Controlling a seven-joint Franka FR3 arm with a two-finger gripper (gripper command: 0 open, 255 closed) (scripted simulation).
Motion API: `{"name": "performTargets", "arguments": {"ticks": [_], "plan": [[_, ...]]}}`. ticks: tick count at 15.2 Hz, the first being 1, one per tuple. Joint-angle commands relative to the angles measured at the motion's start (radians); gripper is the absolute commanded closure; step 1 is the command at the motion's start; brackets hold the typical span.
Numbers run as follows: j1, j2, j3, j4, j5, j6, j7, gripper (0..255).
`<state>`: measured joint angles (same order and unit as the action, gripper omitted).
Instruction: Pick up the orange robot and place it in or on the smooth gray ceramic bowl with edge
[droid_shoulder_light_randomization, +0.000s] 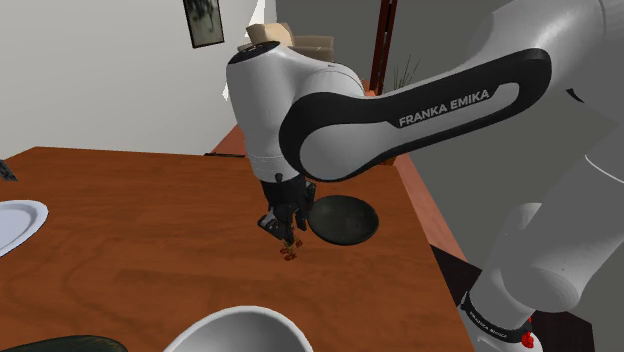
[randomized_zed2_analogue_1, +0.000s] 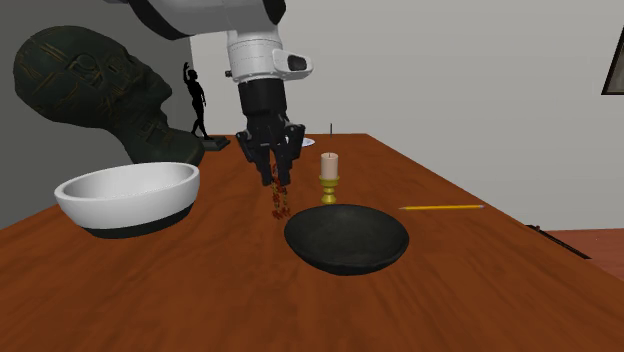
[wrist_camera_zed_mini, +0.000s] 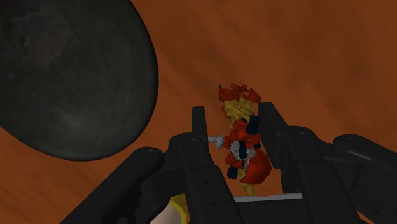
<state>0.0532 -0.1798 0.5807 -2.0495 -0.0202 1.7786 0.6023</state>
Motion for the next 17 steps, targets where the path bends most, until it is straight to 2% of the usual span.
{"name": "performTargets", "arguments": {"ticks": [1,17], "plan": [[0.000,-0.001,-0.001,0.027,0.000,-0.028,-0.002,255],[-0.007,0.005,-0.008,0.248,-0.005,-0.243,-0.018,255]]}}
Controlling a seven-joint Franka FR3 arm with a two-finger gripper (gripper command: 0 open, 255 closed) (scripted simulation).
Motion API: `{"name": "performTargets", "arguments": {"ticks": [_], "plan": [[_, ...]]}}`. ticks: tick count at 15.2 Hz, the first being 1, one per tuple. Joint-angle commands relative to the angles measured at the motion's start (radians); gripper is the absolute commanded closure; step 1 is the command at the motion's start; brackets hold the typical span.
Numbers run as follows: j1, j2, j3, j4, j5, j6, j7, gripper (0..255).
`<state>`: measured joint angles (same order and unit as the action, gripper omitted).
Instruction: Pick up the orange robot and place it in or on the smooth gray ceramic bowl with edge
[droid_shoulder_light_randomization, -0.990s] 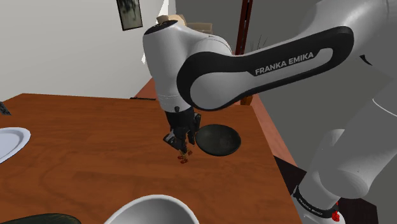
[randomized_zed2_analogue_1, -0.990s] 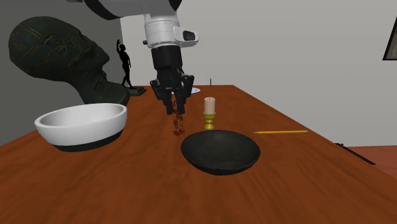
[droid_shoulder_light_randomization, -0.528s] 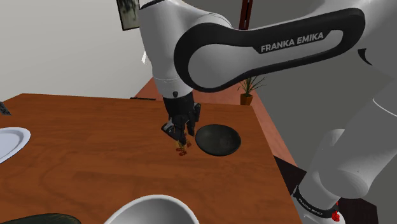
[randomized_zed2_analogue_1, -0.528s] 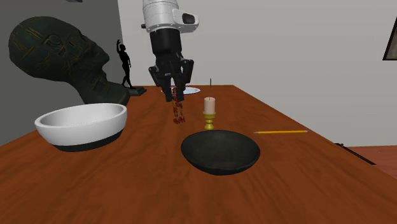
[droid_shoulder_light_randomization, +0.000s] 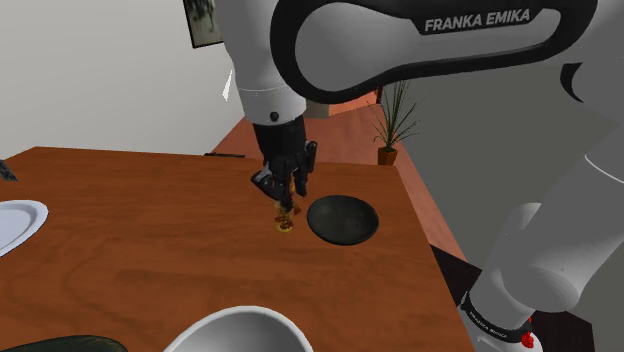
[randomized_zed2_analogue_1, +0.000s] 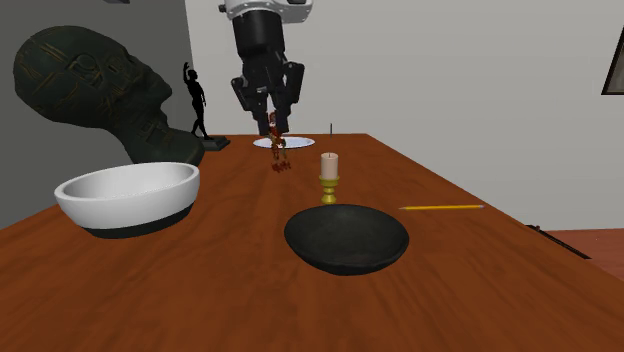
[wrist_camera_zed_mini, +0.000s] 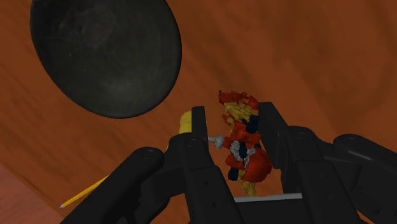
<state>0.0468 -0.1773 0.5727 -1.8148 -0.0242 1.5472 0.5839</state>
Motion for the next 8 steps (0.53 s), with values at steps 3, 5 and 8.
{"name": "performTargets", "arguments": {"ticks": [3,5,8], "plan": [[-0.001,0.010,0.001,0.057,-0.005,-0.049,0.000,255],[-0.014,-0.065,-0.039,-0.011,0.020,-0.043,-0.060,255],[-0.024,-0.166,-0.102,-0.101,0.042,-0.040,-0.146,255]]}}
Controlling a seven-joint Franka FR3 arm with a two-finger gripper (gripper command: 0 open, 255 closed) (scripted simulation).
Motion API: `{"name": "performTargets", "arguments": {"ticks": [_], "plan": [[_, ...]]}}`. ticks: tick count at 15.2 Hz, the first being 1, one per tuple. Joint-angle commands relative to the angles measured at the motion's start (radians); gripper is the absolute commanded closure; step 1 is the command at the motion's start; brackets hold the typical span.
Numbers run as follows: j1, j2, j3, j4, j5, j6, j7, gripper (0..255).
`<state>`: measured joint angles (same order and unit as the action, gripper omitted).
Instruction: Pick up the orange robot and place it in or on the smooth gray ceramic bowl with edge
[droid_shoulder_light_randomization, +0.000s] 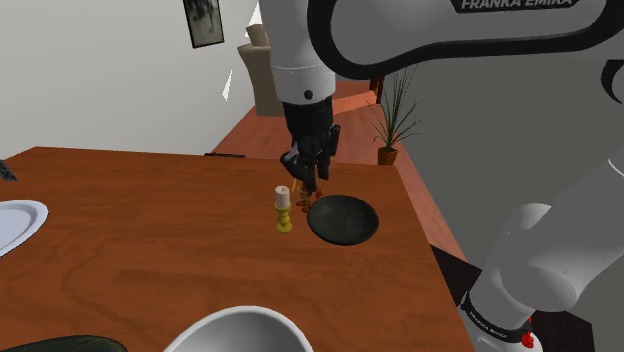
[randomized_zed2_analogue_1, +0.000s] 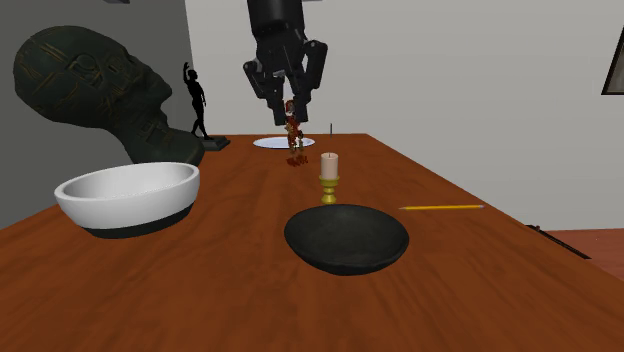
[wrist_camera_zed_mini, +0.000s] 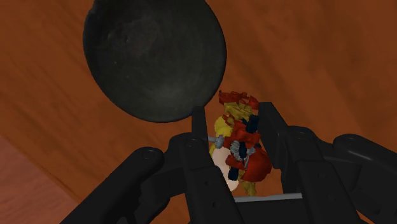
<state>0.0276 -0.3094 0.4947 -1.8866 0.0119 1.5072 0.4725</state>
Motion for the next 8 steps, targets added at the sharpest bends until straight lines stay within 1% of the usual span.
{"name": "performTargets", "arguments": {"ticks": [1,7,8], "plan": [[-0.008,-0.064,-0.045,-0.056,0.009,0.000,-0.062,255],[-0.023,-0.226,-0.173,-0.196,-0.002,-0.011,-0.218,255],[-0.021,-0.229,-0.173,-0.212,-0.001,0.002,-0.217,255]]}}
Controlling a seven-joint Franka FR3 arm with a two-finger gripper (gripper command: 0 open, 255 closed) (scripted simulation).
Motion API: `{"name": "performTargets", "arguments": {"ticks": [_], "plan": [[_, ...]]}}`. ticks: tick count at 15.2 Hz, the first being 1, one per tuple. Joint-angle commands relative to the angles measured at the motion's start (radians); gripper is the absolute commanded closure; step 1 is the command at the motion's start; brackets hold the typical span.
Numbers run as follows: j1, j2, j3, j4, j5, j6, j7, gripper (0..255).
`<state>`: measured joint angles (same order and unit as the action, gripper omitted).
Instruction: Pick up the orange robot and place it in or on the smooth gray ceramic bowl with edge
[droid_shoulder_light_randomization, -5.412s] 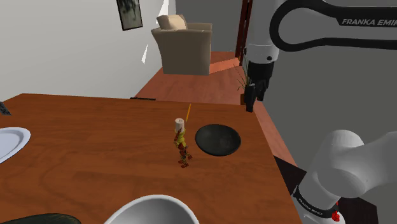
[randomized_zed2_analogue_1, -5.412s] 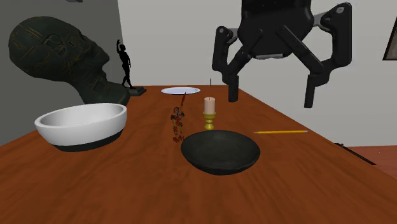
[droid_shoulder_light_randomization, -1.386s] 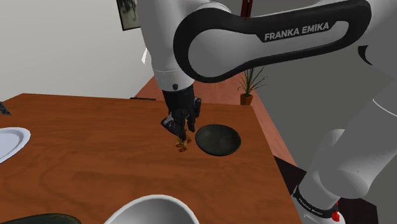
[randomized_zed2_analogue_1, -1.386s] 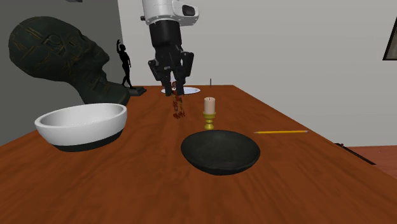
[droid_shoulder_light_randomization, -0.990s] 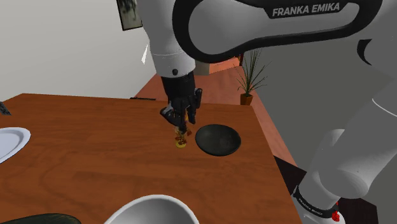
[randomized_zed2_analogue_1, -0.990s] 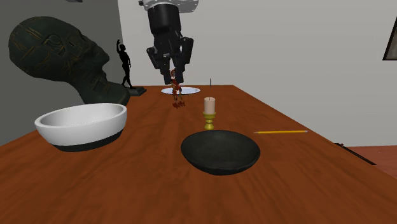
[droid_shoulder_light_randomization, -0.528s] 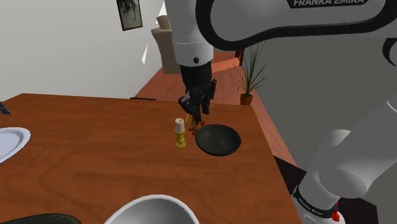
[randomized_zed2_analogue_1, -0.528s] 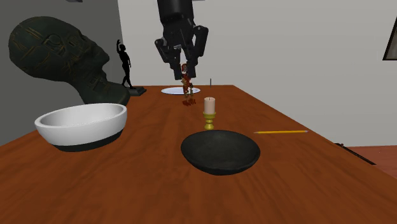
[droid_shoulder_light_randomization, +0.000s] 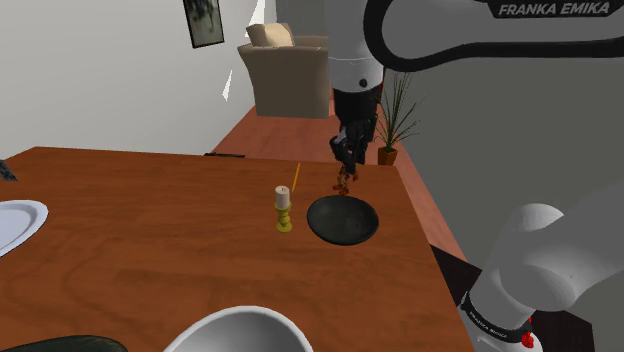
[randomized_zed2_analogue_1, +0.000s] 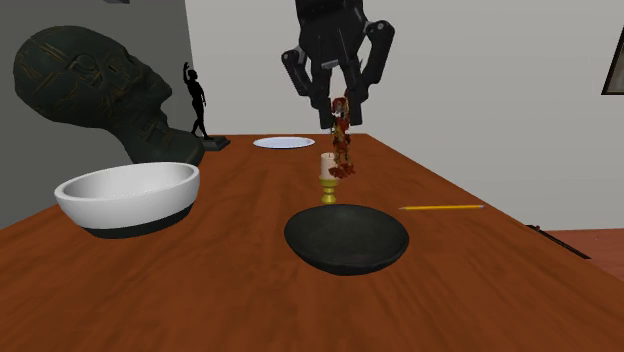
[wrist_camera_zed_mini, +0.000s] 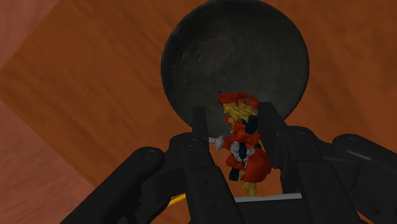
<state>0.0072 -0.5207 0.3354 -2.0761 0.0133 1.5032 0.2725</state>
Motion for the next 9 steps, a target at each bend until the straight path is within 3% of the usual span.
{"name": "performTargets", "arguments": {"ticks": [1,9], "plan": [[0.000,-0.021,-0.013,-0.039,-0.001,0.019,-0.016,255],[0.007,-0.038,-0.006,-0.159,0.008,0.122,-0.008,255]]}}
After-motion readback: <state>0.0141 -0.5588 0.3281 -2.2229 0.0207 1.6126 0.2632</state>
